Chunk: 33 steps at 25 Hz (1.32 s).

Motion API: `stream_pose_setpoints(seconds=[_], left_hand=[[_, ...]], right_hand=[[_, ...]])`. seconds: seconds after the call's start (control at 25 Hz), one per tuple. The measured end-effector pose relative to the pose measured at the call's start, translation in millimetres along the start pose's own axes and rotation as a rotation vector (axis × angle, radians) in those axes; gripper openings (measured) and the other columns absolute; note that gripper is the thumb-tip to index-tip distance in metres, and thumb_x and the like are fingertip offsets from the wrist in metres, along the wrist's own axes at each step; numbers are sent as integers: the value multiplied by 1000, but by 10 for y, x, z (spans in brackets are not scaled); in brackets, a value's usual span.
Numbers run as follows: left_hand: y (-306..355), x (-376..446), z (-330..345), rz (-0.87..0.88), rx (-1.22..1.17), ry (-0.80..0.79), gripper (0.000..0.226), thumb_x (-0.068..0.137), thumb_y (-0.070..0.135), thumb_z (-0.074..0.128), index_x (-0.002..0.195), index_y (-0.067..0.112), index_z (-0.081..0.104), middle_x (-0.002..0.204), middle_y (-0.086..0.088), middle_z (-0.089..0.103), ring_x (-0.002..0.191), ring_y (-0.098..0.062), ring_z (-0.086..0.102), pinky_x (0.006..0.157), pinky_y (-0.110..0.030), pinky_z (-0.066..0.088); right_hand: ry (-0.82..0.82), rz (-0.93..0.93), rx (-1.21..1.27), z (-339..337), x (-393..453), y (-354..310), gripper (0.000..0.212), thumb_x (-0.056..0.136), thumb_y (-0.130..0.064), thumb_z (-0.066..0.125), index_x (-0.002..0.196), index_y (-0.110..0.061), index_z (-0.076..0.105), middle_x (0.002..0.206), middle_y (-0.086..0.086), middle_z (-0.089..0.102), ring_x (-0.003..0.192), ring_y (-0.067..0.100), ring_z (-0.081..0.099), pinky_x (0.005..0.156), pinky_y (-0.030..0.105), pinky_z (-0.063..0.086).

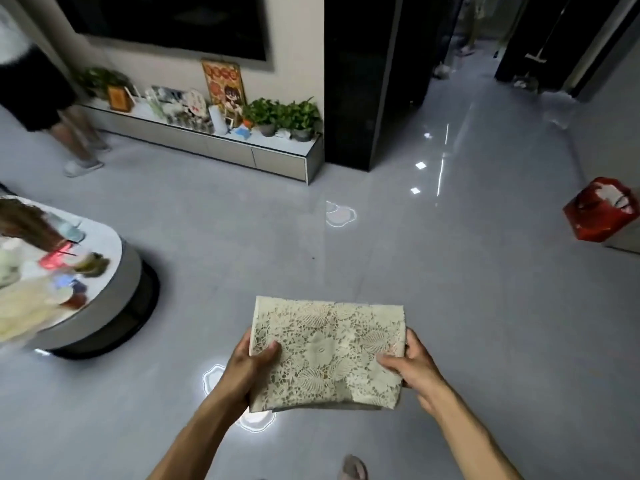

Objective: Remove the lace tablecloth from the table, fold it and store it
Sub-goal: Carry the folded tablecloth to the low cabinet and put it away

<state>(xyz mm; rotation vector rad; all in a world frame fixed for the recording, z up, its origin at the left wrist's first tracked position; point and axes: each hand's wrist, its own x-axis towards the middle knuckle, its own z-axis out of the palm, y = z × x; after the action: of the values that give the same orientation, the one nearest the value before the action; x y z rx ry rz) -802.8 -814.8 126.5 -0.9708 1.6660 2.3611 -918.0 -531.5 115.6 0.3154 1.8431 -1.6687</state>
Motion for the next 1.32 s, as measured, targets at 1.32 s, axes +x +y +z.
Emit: stream_pose_setpoints(seconds=[1.32], left_hand=[[6245, 9397, -2067, -40, 39, 128, 39, 85, -6, 64, 117, 16, 61, 104, -18, 75, 93, -43, 70, 84, -64, 54]], right_hand=[[179, 110, 149, 4194, 9084, -5770, 63, 78, 18, 59, 130, -17, 56, 121, 12, 68, 105, 32, 65, 91, 47, 54]])
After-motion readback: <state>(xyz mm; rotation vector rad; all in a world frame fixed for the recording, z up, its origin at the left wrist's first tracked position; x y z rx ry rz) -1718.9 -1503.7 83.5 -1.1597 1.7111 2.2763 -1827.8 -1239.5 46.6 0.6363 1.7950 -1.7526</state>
